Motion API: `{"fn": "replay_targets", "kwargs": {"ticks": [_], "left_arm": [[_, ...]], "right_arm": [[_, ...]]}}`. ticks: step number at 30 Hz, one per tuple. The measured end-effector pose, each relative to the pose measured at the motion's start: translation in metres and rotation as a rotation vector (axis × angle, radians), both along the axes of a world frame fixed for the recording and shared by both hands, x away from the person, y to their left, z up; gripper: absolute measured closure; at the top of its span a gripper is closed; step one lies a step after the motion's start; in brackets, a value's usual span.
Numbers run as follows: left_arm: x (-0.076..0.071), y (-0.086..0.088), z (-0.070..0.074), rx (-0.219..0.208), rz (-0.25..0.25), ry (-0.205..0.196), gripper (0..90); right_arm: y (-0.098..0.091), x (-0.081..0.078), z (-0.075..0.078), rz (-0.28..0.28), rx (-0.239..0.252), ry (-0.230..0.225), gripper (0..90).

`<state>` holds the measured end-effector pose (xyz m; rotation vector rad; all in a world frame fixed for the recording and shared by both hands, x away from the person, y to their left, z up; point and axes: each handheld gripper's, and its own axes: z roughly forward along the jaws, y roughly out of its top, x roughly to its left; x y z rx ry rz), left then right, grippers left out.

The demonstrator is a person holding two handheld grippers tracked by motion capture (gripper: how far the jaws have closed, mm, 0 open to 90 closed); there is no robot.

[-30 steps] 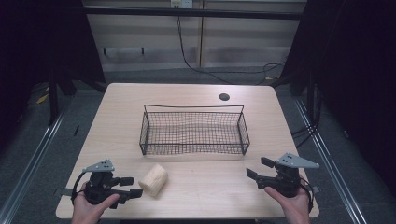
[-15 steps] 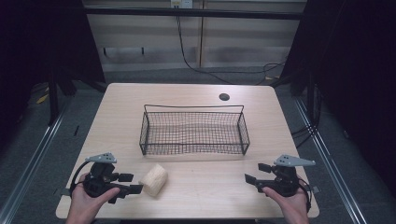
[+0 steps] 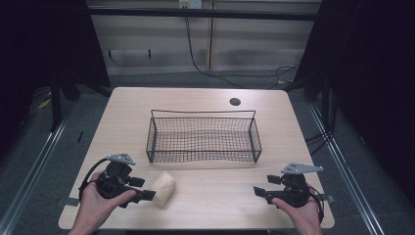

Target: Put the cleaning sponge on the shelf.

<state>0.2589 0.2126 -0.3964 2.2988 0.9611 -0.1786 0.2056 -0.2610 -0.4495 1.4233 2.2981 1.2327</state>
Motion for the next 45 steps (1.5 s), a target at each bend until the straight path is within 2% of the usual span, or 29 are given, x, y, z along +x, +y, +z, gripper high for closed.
{"fn": "replay_targets", "kwargs": {"ticks": [5, 8, 11, 12, 15, 17, 19, 22, 24, 26, 31, 35, 36, 38, 40, 41, 45], "left_arm": [[0.01, -0.002, 0.004, 0.04, -0.007, 0.043, 32.8], [0.015, -0.004, 0.007, 0.048, -0.004, 0.056, 32.5], [0.017, -0.006, 0.009, 0.062, -0.013, 0.049, 32.1], [0.02, -0.008, 0.011, 0.081, -0.017, 0.049, 32.1], [0.025, -0.01, 0.011, 0.098, -0.011, 0.062, 32.5], [0.028, -0.013, 0.01, 0.119, 0.004, 0.074, 32.7], [0.032, -0.017, 0.009, 0.157, 0.0, 0.092, 32.7], [0.034, -0.019, 0.009, 0.162, 0.016, 0.101, 32.9], [0.037, -0.022, 0.009, 0.194, 0.028, 0.111, 33.2], [0.039, -0.026, 0.008, 0.189, 0.035, 0.121, 32.7], [0.045, -0.036, 0.007, 0.253, 0.011, 0.144, 29.0], [0.047, -0.044, 0.007, 0.273, -0.002, 0.148, 27.3], [0.047, -0.048, 0.007, 0.294, -0.016, 0.159, 27.3], [0.048, -0.051, 0.006, 0.301, -0.018, 0.17, 27.4], [0.05, -0.053, 0.002, 0.326, -0.023, 0.188, 27.3], [0.052, -0.054, 0.0, 0.327, -0.032, 0.196, 26.5], [0.056, -0.055, -0.008, 0.327, -0.012, 0.215, 25.0]], "right_arm": [[0.0, 0.0, 0.0, -0.008, 0.01, 0.011, 25.1], [0.0, 0.001, 0.0, -0.003, 0.012, 0.009, 24.9], [0.0, 0.001, 0.0, -0.002, 0.012, 0.012, 24.9], [0.0, 0.001, 0.0, -0.001, 0.014, 0.023, 24.9], [0.0, 0.001, 0.0, -0.002, 0.013, 0.028, 24.7], [0.0, 0.001, -0.001, -0.002, 0.012, 0.029, 24.6], [0.0, 0.001, -0.001, -0.001, 0.012, 0.034, 24.6], [0.001, 0.001, -0.001, 0.003, 0.009, 0.038, 25.0], [0.001, 0.001, -0.001, 0.004, 0.008, 0.036, 25.1], [0.001, 0.002, -0.002, 0.006, 0.011, 0.041, 25.0], [0.002, 0.002, -0.002, 0.006, 0.008, 0.047, 24.6], [0.001, 0.002, -0.002, 0.004, 0.012, 0.059, 23.4], [0.001, 0.002, -0.002, 0.005, 0.012, 0.059, 23.4], [0.001, 0.002, -0.002, 0.008, 0.01, 0.059, 23.4], [0.002, 0.002, -0.003, 0.008, 0.011, 0.063, 23.4], [0.002, 0.003, -0.003, 0.01, 0.008, 0.06, 23.4], [0.002, 0.003, -0.003, 0.011, 0.007, 0.063, 23.4]]}}
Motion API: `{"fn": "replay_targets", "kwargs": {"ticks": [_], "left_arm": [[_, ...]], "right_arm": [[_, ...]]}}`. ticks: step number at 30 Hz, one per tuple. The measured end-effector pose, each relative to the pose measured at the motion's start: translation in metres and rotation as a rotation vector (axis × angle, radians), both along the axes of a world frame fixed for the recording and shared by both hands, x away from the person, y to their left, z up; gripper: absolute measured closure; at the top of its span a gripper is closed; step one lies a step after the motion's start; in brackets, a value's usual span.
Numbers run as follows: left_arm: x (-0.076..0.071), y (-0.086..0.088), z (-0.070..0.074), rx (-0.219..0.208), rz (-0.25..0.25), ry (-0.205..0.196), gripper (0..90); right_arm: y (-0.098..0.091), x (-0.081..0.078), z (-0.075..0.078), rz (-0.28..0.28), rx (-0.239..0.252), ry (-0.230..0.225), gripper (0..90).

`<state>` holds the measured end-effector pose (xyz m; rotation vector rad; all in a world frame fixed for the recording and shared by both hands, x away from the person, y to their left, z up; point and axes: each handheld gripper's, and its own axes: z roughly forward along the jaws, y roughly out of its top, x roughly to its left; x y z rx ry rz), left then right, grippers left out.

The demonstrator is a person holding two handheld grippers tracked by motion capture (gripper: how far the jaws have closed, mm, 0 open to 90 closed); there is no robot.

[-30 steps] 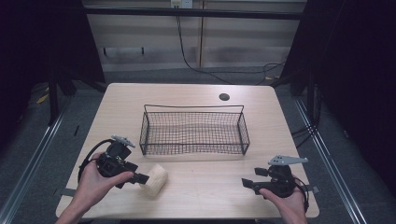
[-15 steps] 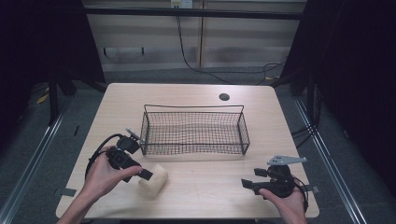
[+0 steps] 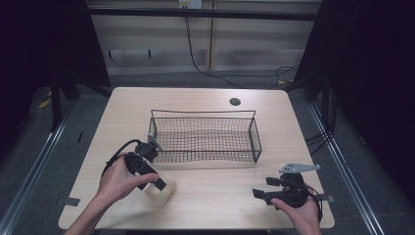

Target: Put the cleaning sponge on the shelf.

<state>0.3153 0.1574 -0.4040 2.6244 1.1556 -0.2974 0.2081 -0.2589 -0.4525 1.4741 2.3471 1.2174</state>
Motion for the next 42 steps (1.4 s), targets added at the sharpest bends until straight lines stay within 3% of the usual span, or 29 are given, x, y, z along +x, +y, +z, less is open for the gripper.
{"fn": "replay_targets", "kwargs": {"ticks": [4, 10, 18, 22, 37, 42], "left_arm": [[0.003, -0.002, -0.004, 0.007, 0.026, -0.003, 24.2], [0.003, -0.008, -0.008, 0.008, 0.001, -0.002, 23.5], [0.005, -0.014, -0.02, 0.054, -0.012, 0.014, 22.8], [0.006, -0.015, -0.027, 0.079, -0.007, 0.01, 18.2], [0.005, -0.027, -0.042, 0.123, -0.05, 0.053, 25.5], [0.003, -0.028, -0.041, 0.156, -0.06, 0.036, 27.1]], "right_arm": [[0.001, 0.001, -0.001, 0.004, -0.003, 0.012, 23.4], [0.0, 0.001, -0.001, 0.003, -0.006, 0.017, 23.3], [0.002, 0.002, -0.003, 0.015, -0.007, 0.03, 22.9], [0.002, 0.002, -0.003, 0.018, -0.007, 0.035, 22.8], [0.003, 0.003, -0.004, 0.026, -0.013, 0.043, 22.6], [0.003, 0.003, -0.004, 0.027, -0.014, 0.043, 22.6]]}}
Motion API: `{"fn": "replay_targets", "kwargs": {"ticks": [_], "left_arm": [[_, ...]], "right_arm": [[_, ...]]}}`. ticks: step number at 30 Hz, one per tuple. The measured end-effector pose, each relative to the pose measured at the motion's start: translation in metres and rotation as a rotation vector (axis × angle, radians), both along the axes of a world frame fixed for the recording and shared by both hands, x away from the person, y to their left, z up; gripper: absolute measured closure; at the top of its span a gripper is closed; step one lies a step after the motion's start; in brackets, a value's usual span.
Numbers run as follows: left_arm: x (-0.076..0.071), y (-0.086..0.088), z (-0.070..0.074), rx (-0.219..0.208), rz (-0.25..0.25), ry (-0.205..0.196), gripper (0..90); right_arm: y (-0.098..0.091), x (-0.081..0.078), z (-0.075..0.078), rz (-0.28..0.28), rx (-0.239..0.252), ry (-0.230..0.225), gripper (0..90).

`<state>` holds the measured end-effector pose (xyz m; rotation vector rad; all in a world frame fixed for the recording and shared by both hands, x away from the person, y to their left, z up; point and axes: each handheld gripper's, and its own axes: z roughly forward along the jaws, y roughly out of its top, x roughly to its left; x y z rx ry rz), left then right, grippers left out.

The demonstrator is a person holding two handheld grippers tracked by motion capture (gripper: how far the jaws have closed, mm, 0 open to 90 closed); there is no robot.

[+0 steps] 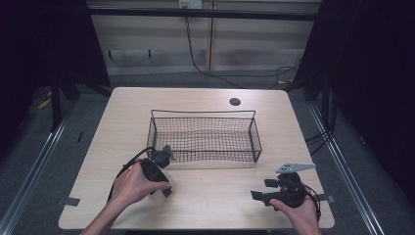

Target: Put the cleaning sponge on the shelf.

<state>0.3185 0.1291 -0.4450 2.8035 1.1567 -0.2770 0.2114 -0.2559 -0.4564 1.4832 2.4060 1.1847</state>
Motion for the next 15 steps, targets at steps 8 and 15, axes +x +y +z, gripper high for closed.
{"fn": "replay_targets", "kwargs": {"ticks": [8, 15], "left_arm": [[0.0001, 0.0022, 0.0026, 0.012, 0.026, -0.008, 27.6], [-0.0012, 0.0051, 0.0055, 0.008, 0.001, -0.01, 27.8]], "right_arm": [[0.0, 0.0004, -0.0002, -0.004, 0.001, 0.005, 22.4], [-0.0004, 0.0001, -0.0001, -0.007, 0.002, 0.006, 22.4]]}}
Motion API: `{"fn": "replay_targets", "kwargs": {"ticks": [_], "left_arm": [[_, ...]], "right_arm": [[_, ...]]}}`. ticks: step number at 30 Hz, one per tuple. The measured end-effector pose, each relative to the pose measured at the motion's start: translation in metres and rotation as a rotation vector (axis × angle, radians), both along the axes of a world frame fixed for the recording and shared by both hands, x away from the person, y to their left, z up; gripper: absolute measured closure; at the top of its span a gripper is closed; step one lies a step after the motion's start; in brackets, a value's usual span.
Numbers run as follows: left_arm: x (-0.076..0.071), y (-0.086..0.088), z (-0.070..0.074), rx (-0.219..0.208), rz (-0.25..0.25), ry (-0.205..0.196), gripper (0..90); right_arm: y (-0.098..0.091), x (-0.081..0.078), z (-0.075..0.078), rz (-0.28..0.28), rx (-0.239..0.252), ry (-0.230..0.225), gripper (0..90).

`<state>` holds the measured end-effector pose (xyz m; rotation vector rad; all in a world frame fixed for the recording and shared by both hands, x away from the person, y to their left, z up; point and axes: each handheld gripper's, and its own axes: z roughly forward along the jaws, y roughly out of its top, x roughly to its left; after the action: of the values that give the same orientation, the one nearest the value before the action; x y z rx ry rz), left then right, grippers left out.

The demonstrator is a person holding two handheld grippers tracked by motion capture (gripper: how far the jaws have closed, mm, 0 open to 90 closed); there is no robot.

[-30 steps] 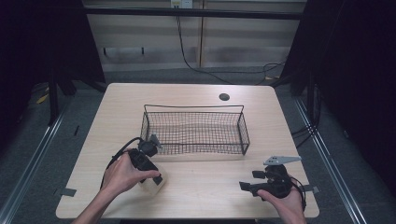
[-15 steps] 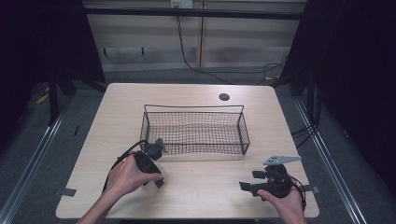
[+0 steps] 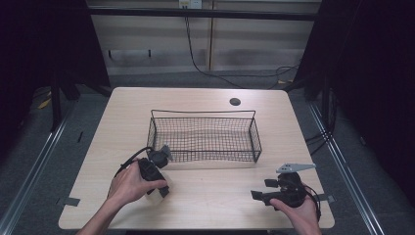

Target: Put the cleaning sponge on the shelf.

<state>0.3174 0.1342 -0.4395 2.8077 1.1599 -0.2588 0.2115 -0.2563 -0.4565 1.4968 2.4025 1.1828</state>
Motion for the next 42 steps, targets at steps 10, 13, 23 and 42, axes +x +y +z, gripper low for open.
{"fn": "replay_targets", "kwargs": {"ticks": [10, 13, 23, 42], "left_arm": [[0.0, 0.002, 0.013, -0.042, -0.026, -0.001, 27.8], [0.0, 0.005, 0.019, -0.056, -0.032, -0.004, 27.8], [0.003, 0.015, 0.03, -0.073, -0.027, 0.004, 27.7], [0.011, 0.022, 0.059, -0.156, -0.06, 0.066, 27.8]], "right_arm": [[0.0, 0.001, -0.001, -0.002, -0.002, 0.008, 22.4], [0.0, 0.0, -0.001, -0.003, -0.002, 0.011, 22.4], [0.0, 0.001, -0.001, -0.004, -0.002, 0.014, 22.2], [0.0, 0.001, -0.001, -0.01, 0.001, 0.019, 22.2]]}}
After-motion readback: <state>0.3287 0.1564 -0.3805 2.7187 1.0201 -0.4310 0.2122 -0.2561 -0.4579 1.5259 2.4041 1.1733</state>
